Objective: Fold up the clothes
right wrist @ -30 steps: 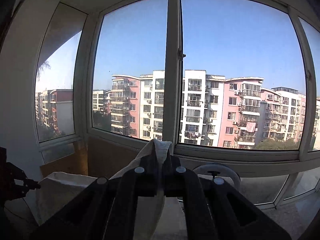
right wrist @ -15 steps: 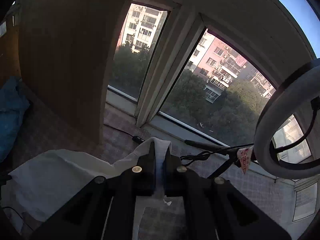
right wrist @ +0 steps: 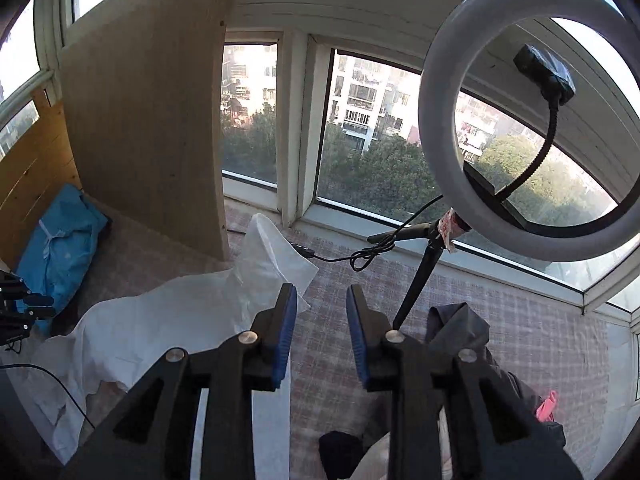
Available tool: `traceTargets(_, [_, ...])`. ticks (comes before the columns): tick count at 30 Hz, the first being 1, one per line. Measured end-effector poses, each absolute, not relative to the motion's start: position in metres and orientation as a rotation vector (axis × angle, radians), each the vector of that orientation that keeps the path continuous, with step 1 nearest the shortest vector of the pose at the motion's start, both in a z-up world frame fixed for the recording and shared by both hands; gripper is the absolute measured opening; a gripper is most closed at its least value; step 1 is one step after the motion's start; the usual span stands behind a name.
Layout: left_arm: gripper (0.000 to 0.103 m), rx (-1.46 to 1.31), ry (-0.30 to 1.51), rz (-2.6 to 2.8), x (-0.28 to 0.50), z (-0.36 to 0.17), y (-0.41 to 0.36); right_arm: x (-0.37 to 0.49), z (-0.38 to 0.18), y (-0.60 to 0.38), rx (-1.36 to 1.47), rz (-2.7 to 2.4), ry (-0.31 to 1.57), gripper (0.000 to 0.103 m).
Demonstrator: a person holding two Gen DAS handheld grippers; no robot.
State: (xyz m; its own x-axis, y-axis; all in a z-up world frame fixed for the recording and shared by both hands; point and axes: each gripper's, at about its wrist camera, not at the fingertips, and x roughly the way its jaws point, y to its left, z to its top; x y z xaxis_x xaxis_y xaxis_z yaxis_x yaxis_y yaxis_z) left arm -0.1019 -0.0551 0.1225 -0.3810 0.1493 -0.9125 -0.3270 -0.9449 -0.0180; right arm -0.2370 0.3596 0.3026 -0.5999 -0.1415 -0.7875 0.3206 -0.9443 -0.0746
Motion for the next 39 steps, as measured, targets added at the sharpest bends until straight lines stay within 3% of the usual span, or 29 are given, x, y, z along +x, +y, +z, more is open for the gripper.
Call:
traceTargets(8, [0.011,-1.604,-0.072,2.368,0.076,0.127,-0.059,-0.117,0.340,0.416,1.146,-2.499,0.019,0.029])
traceTargets(10, [0.017,-1.615,-0.165,2.334,0.118,0.117,-0.042,-0.095,0.336,0.426,1.143,-2.500,-0.049,0.038])
traceTargets(13, [0.025,-1.603,-0.221,2.296,0.156,0.095,0.000,-0.073,0.317,0.431,1.170,-2.482,-0.122,0.040])
traceTargets(22, [0.028,-1.682,0.094,2.449,0.166,0.038,0.046,-0.055,0.283,0.400,1.227,-2.345,-0.175,0.040])
traceTargets(23, [0.021,-1.693,0.091,2.456,0.164,0.034,0.042,-0.052,0.285,0.397,1.212,-2.350,-0.159,0.039])
traceTargets(24, [0.001,-1.703,0.063,2.452,0.161,0.033,0.036,-0.049,0.288,0.395,1.198,-2.356,-0.142,0.039])
traceTargets(32, [0.001,-1.612,-0.363,2.610,0.157,0.082,-0.094,-0.041,0.284,0.391,1.210,-2.376,-0.131,0.039])
traceTargets(35, [0.006,-1.679,-0.326,2.712,0.150,0.069,-0.138,-0.042,0.275,0.384,1.243,-2.368,-0.136,0.039])
traceTargets(36, [0.014,-1.690,-0.362,2.683,0.146,0.065,-0.149,-0.042,0.272,0.379,1.255,-2.364,-0.131,0.039])
traceTargets(37, [0.016,-1.691,-0.389,2.656,0.143,0.061,-0.157,-0.042,0.269,0.375,1.267,-2.362,-0.126,0.039])
traceTargets(38, [0.027,-1.683,-0.409,2.632,0.140,0.057,-0.162,-0.042,0.266,0.371,1.279,-2.359,-0.122,0.039])
traceTargets(39, [0.044,-1.674,-0.428,2.608,0.136,0.053,-0.167,-0.042,0.263,0.367,1.290,-2.355,-0.119,0.039])
